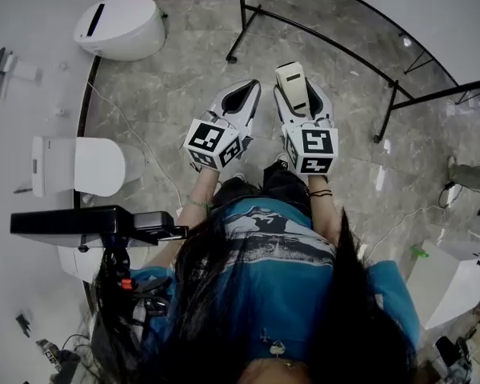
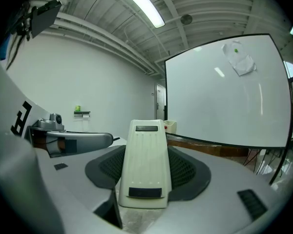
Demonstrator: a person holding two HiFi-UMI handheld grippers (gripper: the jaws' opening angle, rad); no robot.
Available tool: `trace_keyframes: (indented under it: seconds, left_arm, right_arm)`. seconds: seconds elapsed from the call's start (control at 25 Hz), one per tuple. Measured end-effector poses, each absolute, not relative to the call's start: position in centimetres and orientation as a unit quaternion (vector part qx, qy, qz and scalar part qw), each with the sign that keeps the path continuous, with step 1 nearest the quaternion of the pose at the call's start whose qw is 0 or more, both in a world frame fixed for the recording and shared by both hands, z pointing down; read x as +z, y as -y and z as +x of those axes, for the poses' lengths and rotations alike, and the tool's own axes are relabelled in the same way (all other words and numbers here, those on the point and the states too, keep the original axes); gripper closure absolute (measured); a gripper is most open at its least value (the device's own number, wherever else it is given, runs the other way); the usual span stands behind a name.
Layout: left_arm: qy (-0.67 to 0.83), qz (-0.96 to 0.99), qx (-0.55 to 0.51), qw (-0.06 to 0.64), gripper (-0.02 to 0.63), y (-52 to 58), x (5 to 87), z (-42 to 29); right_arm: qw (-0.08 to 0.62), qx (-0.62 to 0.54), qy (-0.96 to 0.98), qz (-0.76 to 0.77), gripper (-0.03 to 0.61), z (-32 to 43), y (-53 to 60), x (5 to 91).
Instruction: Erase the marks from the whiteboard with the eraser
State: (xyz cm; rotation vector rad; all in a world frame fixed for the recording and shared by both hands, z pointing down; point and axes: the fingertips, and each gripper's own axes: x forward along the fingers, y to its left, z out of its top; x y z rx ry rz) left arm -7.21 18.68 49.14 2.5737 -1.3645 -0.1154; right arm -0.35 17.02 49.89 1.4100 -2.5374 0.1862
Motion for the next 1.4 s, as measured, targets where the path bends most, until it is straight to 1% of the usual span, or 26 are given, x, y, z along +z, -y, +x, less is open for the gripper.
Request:
trace_keyframes:
  seconds: [0.24,0.44,0.6,0.88,1.4]
  left_arm:
    - [0.459,0.878,-0.039,0.125,0.611,-20.2,51.0,-8.2]
    - [0.444,0.887,-0.046,0.120,0.611,-24.7,50.1,-11.7]
    - [0.433,0.892,-0.047,0.119,0.611,-26.4,50.2,-12.8]
    - [0.433,0.892,-0.052,0.115,0.611,-27.5,49.9,-13.0]
    - [0.417,0.900,-0.060,0.108,0.611,-28.6,48.7,-10.8]
  right_arm:
    - [0.102,0.097,0.865,0.483,0.316,-1.2,-19.4,51.5]
    - [0.097,0.103,0.858,0.494,0.316,-4.9,-24.0,50.8]
    - [0.094,0.110,0.850,0.506,0.316,-5.7,-25.8,50.9]
    - [0.093,0.110,0.848,0.510,0.316,-5.5,-26.9,50.7]
    - [0.095,0.103,0.844,0.517,0.316,-3.8,-28.5,49.9]
